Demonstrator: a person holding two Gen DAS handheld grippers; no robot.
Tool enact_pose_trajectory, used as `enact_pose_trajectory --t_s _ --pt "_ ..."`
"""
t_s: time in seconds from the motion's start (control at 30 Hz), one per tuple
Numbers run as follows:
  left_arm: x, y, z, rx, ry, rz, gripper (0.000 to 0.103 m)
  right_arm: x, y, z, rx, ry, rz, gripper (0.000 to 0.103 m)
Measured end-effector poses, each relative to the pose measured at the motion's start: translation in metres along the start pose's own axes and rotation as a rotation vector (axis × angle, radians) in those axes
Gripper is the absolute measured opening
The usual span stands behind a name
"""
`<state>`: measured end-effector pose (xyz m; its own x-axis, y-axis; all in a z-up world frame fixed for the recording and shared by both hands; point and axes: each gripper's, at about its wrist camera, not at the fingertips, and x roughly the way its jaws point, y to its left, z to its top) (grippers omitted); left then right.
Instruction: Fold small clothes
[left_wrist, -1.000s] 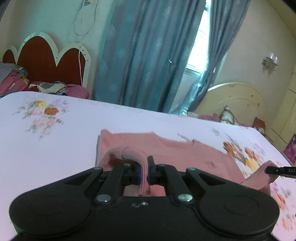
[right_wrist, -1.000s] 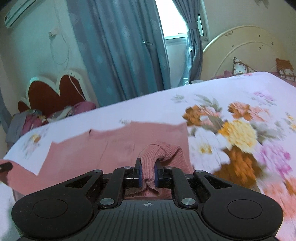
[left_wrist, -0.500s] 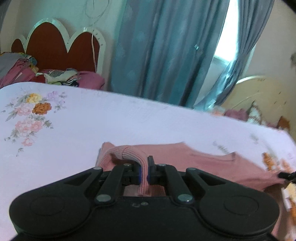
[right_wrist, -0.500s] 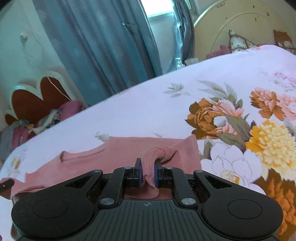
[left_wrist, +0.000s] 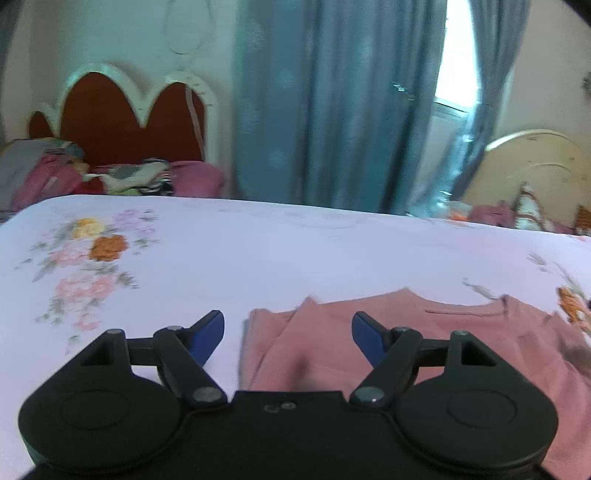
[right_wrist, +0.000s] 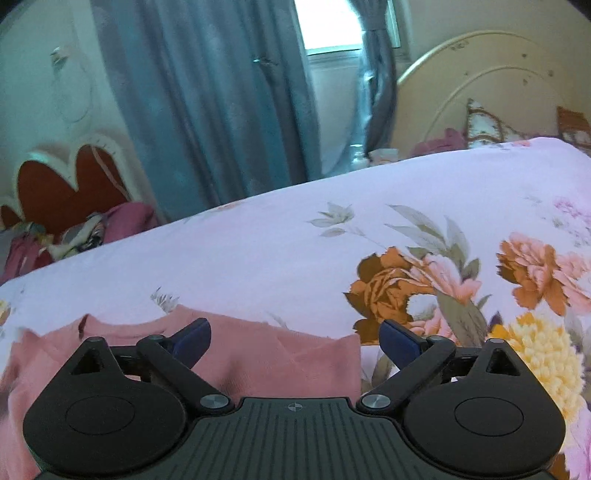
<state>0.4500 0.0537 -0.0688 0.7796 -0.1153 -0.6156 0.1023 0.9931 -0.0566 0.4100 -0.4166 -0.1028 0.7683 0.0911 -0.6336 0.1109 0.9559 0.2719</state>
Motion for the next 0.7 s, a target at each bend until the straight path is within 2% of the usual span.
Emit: enact_pose_trajectory --t_s 0.13,0.23,0.3,0.4,0.47,0.53,0.57,0.6,0.67,0.7 --pt "0.023 -0.011 -0.004 0.057 0.047 -0.025 0.075 0.016 0.010 -0.009 -0.093 0.051 0.030 0.097" --pt "0.044 -0.021 -0.004 0.090 0.067 -0.009 0.073 0.028 0.015 -0.013 -0.130 0.072 0.044 0.094" --pt "0.054 -0.020 -0.005 0.096 0.077 -0.002 0.071 0.035 0.015 -0.014 -0.143 0.090 0.053 0.078" --pt "0.070 -0.016 -0.005 0.116 0.103 -0.003 0.064 0.044 0.014 -0.015 -0.174 0.112 0.058 0.078" --pt "0.078 -0.014 -0.008 0.130 0.128 -0.018 0.051 0.050 0.015 -0.017 -0.200 0.133 0.069 0.078" --pt "0.084 -0.013 -0.010 0.142 0.153 -0.038 0.047 0.055 0.017 -0.020 -0.224 0.151 0.075 0.078" --pt "0.085 -0.013 -0.012 0.145 0.157 -0.048 0.044 0.057 0.019 -0.021 -0.240 0.154 0.076 0.068" --pt "0.085 -0.013 -0.013 0.147 0.156 -0.053 0.042 0.059 0.020 -0.022 -0.249 0.163 0.086 0.050" --pt "0.083 -0.014 -0.015 0.163 0.153 -0.065 0.022 0.060 0.022 -0.022 -0.260 0.163 0.086 0.047" --pt "0.082 -0.016 -0.015 0.171 0.149 -0.068 0.018 0.059 0.022 -0.022 -0.269 0.161 0.090 0.034"
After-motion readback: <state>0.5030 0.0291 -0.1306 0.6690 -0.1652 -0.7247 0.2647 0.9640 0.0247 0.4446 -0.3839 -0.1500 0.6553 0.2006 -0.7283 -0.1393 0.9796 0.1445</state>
